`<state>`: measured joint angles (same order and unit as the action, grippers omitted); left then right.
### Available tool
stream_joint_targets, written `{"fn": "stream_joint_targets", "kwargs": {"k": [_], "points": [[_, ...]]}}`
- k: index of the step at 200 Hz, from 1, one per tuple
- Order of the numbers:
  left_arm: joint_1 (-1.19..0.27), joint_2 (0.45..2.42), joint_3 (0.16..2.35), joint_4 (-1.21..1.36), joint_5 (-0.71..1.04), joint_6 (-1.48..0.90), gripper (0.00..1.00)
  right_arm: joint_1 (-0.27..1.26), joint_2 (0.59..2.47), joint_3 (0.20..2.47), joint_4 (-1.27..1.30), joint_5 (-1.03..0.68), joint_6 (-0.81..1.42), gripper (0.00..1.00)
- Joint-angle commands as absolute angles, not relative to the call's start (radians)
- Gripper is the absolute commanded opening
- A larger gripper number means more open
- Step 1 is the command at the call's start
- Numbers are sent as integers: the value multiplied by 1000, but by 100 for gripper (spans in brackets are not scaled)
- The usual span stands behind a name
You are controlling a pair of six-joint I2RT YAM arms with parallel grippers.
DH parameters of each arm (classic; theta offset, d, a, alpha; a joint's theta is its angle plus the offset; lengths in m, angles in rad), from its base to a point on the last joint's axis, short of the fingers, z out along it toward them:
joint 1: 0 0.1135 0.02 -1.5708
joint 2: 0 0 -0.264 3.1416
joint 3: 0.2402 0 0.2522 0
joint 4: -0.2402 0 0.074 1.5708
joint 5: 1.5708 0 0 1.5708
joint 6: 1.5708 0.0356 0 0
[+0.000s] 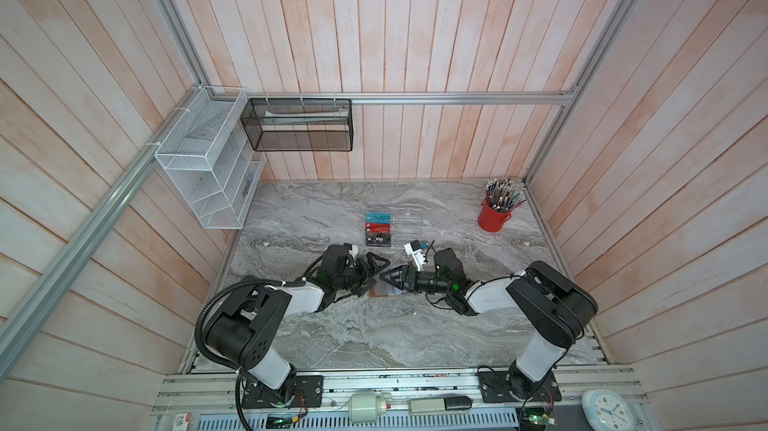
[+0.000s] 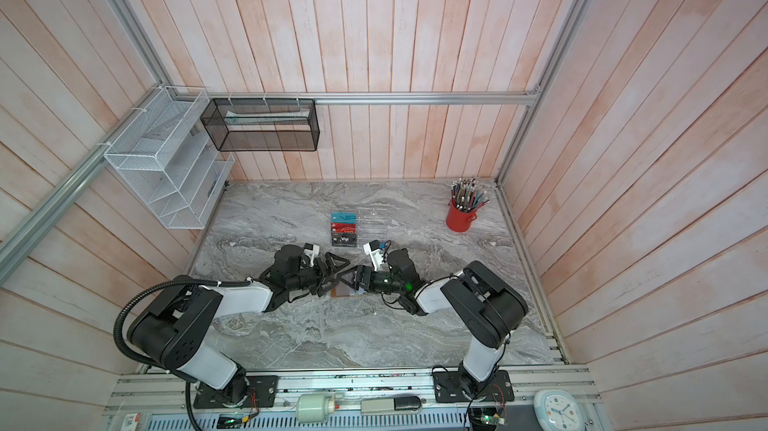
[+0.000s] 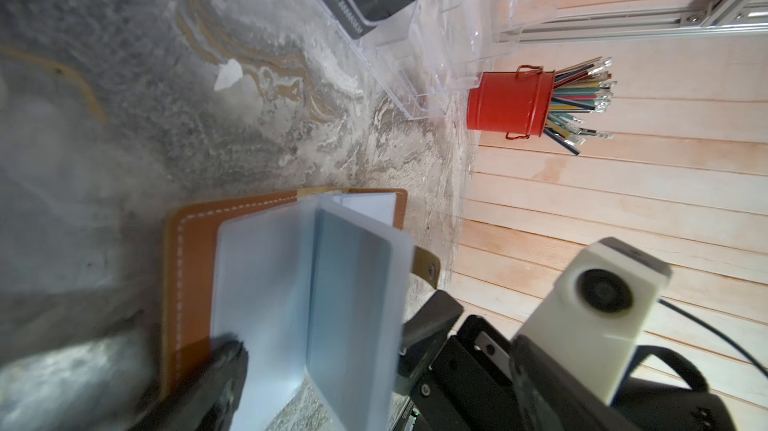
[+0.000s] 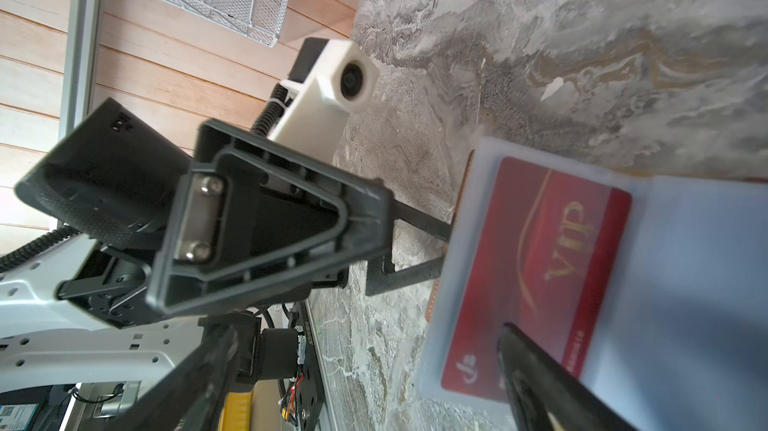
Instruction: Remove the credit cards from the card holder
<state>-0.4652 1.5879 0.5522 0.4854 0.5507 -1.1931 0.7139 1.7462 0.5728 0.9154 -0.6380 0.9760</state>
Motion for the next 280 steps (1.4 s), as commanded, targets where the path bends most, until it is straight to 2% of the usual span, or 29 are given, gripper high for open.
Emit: {"fn": "stream_joint_targets", "kwargs": {"k": [1, 82, 152, 216, 280], "points": [[-450, 1558, 538, 478, 578, -1199, 100, 733, 1780, 599, 955, -644, 989, 98], [-400, 1531, 517, 460, 602, -1191, 100, 752, 1803, 591, 986, -631, 999, 98], [-376, 1455, 578, 368, 615, -1167, 100, 692, 1750, 548, 915, -613, 980, 98], [-410, 1538, 589, 469, 641, -1236, 100, 675, 1733, 530, 861, -602, 962, 97], [-420, 1639, 564, 545, 626, -1261, 100, 660, 1772, 535, 850, -617, 966, 89]]}}
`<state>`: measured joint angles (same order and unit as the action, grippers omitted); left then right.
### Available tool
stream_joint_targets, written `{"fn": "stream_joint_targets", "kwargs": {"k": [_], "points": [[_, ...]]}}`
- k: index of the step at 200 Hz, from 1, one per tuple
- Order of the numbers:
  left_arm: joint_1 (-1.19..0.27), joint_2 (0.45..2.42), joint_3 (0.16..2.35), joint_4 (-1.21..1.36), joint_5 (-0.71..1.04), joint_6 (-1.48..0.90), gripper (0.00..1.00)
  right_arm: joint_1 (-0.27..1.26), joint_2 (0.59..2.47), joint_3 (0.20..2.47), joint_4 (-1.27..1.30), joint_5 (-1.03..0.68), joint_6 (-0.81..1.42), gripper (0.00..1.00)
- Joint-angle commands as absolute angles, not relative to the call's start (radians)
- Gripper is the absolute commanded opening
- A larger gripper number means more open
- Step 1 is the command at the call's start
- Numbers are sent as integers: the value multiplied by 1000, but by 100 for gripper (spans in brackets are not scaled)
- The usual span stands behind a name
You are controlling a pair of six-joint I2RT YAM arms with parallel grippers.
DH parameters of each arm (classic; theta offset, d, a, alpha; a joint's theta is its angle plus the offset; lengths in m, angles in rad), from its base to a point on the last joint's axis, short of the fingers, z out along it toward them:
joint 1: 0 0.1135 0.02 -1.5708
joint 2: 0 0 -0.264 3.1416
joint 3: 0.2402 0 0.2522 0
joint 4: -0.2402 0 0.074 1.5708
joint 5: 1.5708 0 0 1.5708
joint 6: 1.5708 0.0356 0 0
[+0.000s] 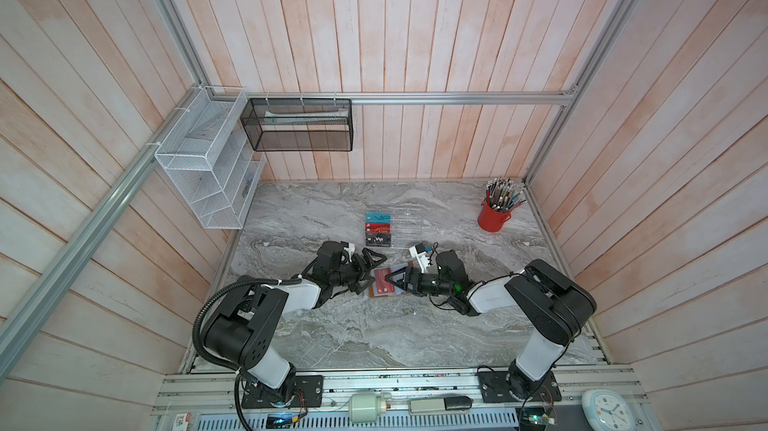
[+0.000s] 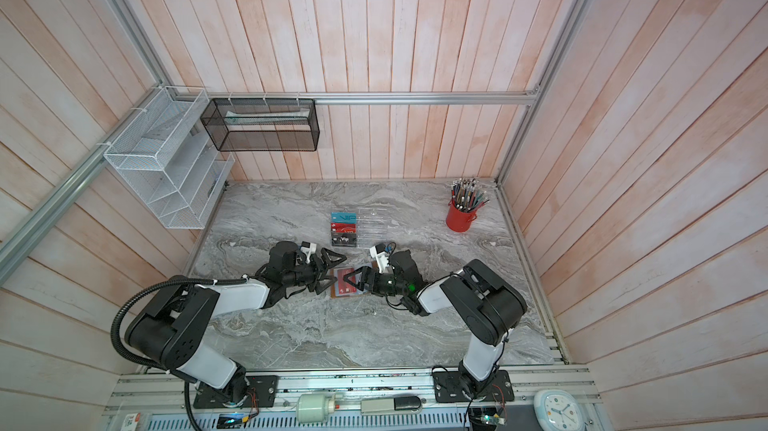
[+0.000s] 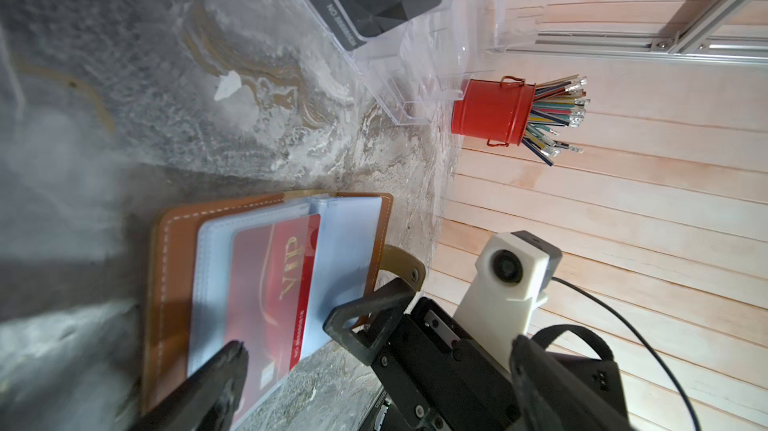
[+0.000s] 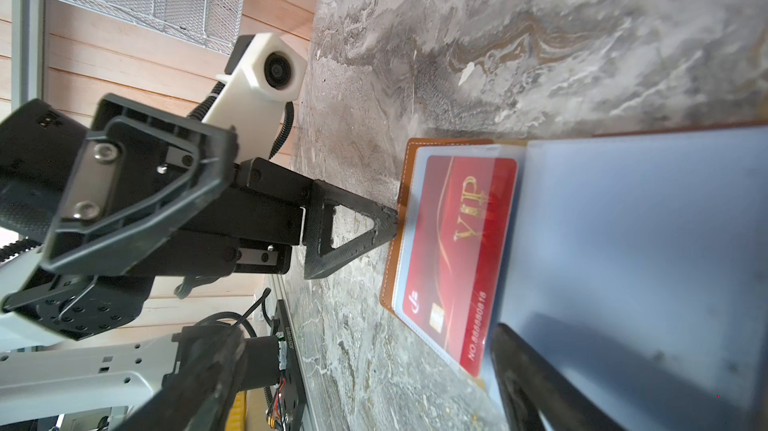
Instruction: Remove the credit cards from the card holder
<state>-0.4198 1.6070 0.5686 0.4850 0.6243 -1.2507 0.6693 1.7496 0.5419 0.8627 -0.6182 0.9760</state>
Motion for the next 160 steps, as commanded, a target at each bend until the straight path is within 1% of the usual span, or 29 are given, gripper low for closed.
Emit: {"fn": "stream_joint_targets", "kwargs": {"k": [1, 160], "points": [[-421, 1642, 563, 545, 626, -1261, 100, 660, 1773, 534, 851, -618, 966, 89], [-401, 1691, 525, 562, 630, -1229, 100, 652, 1878, 609, 844, -673, 960, 71]]}}
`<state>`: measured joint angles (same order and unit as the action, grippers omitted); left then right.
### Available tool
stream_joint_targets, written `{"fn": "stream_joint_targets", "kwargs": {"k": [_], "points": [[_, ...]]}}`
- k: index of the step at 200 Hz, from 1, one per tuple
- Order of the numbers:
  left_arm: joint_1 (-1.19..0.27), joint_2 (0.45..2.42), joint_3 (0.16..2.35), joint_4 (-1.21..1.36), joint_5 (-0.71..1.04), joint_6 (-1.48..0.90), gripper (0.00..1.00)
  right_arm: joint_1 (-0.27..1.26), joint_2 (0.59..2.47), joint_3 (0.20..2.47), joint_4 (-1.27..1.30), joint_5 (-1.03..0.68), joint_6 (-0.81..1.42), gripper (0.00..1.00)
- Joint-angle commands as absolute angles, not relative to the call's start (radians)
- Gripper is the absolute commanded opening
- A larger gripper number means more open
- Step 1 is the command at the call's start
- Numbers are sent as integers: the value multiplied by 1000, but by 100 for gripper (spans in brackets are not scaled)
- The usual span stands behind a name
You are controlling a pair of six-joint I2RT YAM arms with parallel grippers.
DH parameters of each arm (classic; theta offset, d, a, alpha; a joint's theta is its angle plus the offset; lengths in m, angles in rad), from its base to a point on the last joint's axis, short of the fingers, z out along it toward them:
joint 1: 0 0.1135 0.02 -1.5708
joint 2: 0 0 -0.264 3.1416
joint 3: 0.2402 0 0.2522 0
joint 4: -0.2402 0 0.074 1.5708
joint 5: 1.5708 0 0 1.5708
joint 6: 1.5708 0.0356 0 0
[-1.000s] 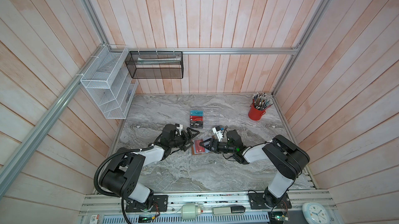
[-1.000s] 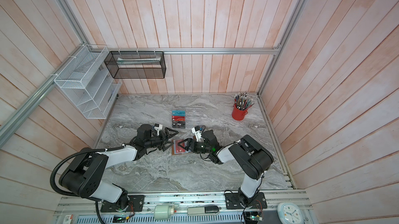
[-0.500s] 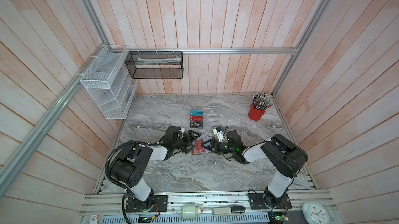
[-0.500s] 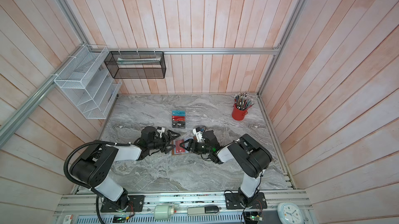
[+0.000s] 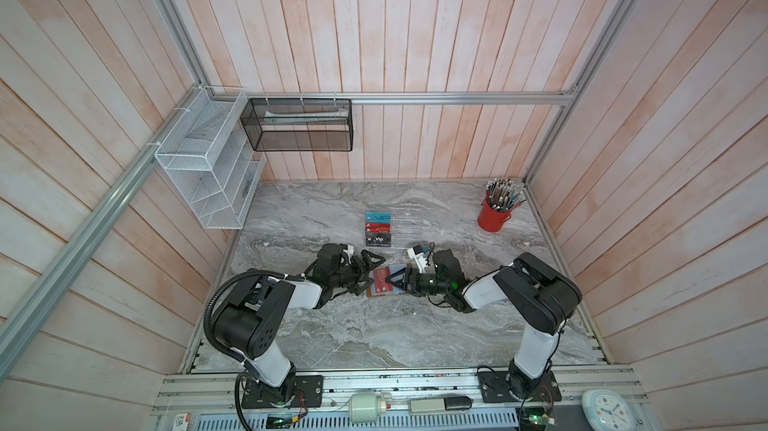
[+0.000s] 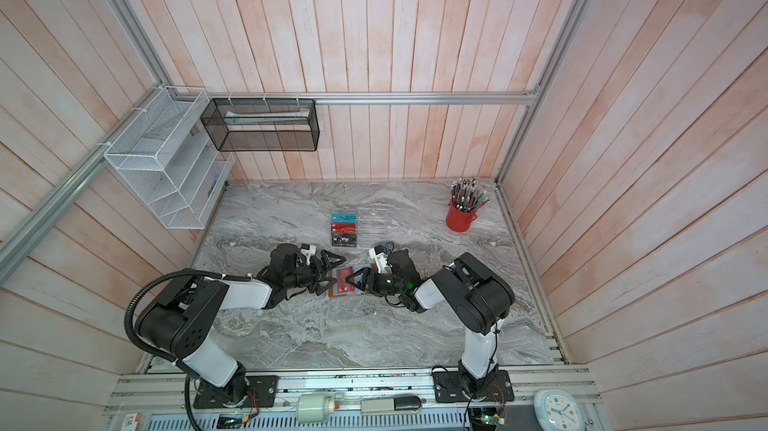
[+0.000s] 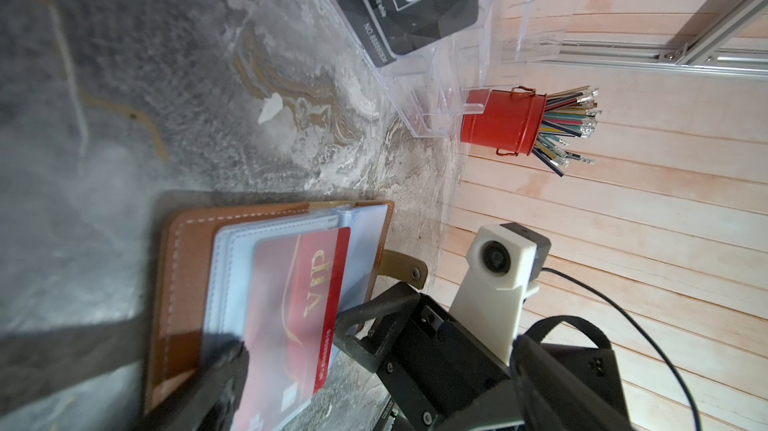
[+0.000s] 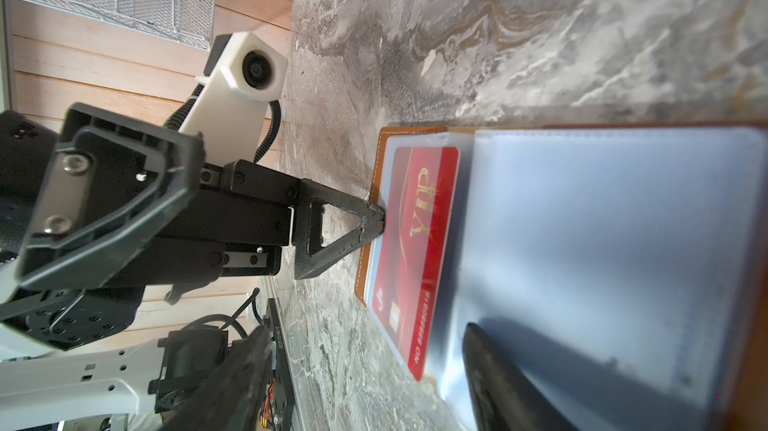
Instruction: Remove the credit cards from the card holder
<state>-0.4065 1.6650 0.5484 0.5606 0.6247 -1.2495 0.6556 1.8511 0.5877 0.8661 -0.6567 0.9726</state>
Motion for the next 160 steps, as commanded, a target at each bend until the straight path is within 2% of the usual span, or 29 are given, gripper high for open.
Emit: {"fn": "stream_joint_targets", "kwargs": {"k": [1, 69, 120, 160], "points": [[-402, 1691, 525, 562, 630, -1230, 100, 652, 1878, 610, 844, -673, 960, 71], [-398, 1702, 494, 588, 629, -1231, 100, 652, 1895, 628, 843, -688, 957, 56], [-392, 1708, 479, 605, 632, -1234, 100, 647, 1920, 631, 860, -694, 966, 52], [-391, 1710, 477, 608, 634, -1233, 100, 643, 1941, 645, 868, -704, 966, 43]]}}
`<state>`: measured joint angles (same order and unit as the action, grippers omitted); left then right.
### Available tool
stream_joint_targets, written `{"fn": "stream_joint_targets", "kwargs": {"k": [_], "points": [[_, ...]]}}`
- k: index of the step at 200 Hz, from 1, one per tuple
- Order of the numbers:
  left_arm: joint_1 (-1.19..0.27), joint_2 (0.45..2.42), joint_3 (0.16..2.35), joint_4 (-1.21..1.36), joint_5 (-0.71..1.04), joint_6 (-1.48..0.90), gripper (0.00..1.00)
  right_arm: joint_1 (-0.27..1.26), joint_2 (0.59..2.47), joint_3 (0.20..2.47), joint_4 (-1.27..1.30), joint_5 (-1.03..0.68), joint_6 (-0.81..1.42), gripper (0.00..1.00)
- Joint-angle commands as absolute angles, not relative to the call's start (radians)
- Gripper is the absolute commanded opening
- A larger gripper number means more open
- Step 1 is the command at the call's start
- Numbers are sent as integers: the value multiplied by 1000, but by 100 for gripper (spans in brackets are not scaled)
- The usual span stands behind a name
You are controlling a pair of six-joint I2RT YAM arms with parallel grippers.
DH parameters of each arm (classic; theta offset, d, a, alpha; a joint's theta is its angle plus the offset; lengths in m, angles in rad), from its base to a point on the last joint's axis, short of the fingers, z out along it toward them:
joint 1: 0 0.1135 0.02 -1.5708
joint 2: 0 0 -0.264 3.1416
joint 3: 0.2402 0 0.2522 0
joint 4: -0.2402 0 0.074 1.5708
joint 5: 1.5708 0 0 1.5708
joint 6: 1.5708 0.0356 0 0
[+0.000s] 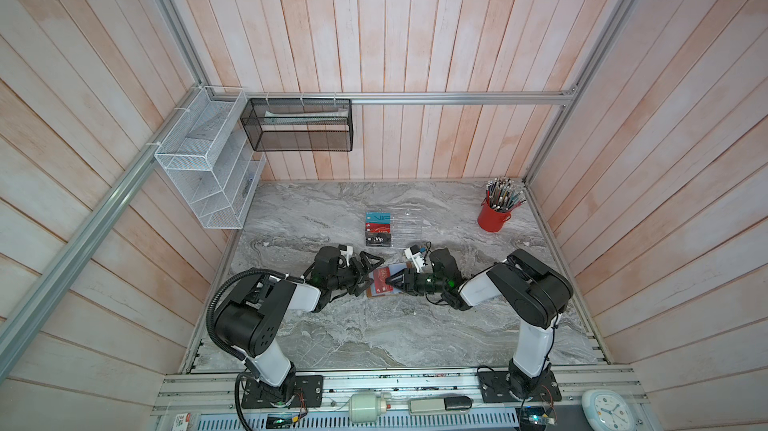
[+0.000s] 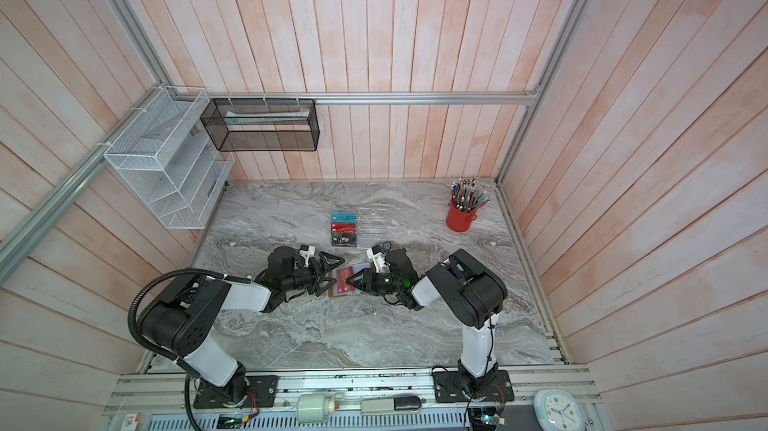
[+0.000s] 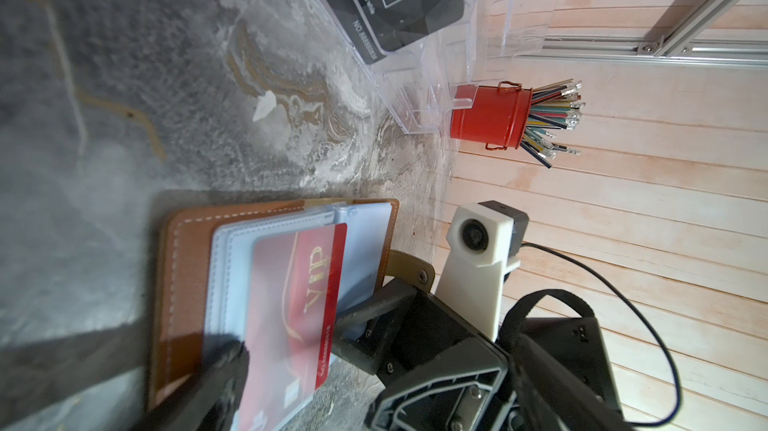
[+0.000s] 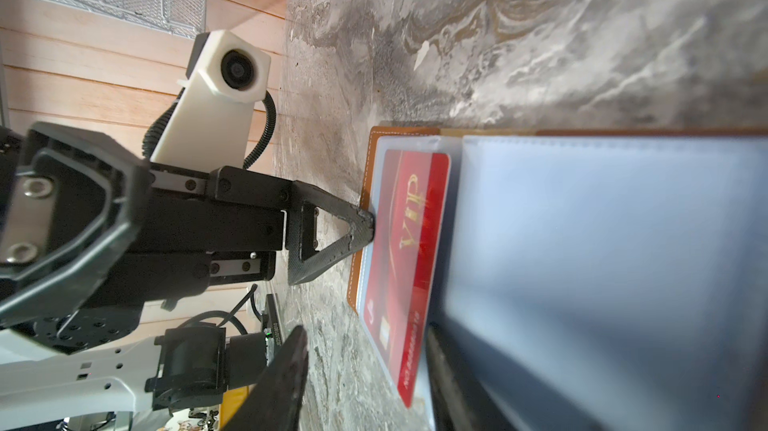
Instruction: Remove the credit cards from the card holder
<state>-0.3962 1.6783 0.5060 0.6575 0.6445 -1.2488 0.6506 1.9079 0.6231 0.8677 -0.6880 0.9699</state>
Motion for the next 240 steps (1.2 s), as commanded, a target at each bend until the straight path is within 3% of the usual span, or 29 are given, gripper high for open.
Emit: {"fn": "stream_joint_targets", "kwargs": {"k": [1, 134, 240], "points": [[-392, 1710, 477, 609, 634, -1232, 100, 643, 1942, 645, 868, -704, 966, 42], [-386, 1735, 462, 626, 634, -1236, 100, 624, 2001, 652, 945, -737, 998, 5], [-377, 1736, 454, 622, 635, -1231, 100, 589, 1977, 606, 980, -745, 1009, 0]]}}
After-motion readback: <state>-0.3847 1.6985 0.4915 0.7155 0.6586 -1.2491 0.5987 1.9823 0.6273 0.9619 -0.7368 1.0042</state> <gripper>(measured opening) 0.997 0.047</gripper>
